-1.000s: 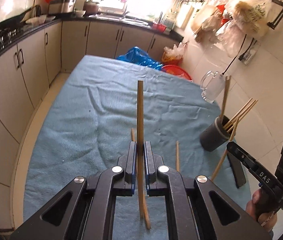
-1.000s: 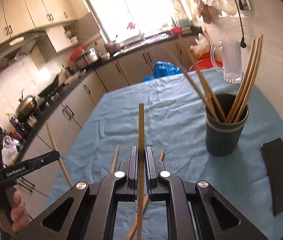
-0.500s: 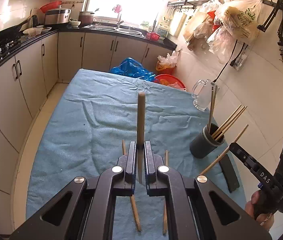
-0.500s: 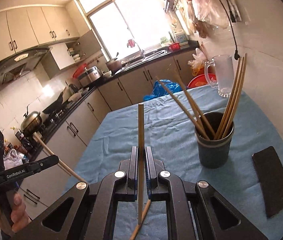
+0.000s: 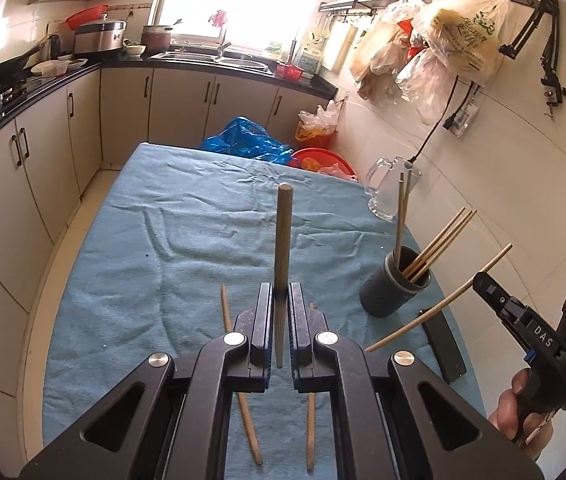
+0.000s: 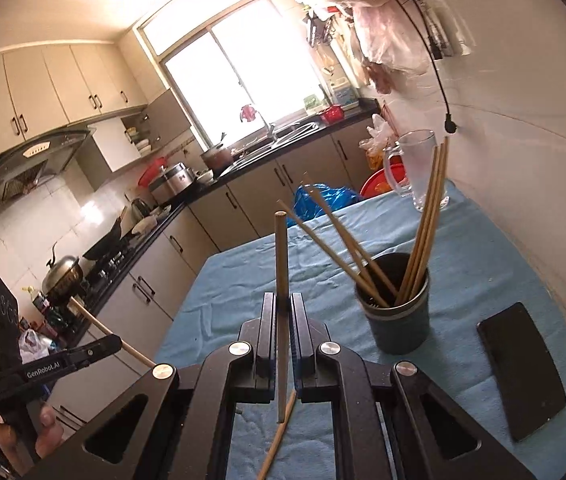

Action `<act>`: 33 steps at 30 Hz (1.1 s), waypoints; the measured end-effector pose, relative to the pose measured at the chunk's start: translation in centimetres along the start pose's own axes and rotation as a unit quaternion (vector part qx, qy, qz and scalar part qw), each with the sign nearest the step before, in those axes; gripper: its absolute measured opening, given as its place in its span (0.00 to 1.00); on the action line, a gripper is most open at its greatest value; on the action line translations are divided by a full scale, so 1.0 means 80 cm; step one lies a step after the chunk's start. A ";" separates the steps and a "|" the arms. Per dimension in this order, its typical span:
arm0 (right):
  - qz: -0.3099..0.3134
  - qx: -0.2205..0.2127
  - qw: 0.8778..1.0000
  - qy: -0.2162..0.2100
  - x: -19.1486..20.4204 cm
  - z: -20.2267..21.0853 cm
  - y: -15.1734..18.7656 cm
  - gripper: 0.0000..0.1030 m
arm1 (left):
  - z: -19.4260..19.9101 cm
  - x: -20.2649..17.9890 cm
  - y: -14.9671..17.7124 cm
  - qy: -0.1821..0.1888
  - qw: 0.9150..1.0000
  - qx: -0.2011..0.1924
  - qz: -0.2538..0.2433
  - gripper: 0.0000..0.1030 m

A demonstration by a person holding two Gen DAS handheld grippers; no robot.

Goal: Organize utensils
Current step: 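Lift the chopstick upright and carry it over the black holder cup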

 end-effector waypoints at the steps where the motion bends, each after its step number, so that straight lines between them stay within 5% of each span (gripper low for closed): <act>1: -0.002 -0.002 1.000 0.001 -0.002 0.002 -0.002 0.07 | -0.001 -0.004 0.000 0.003 1.000 0.000 -0.002 0.06; 33: -0.031 -0.074 0.996 0.039 -0.069 0.057 -0.069 0.07 | -0.025 -0.135 -0.054 0.079 0.996 -0.002 -0.041 0.06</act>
Point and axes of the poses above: each gripper's, at about its wrist camera, not at the fingertips, and z roughly against the way its jaws point, x to its left, y to its underside, the point moved 3 cm from there along -z, roughly the way its jaws point, and after that the axes turned 15 degrees about -x, right-handed, at the moved point
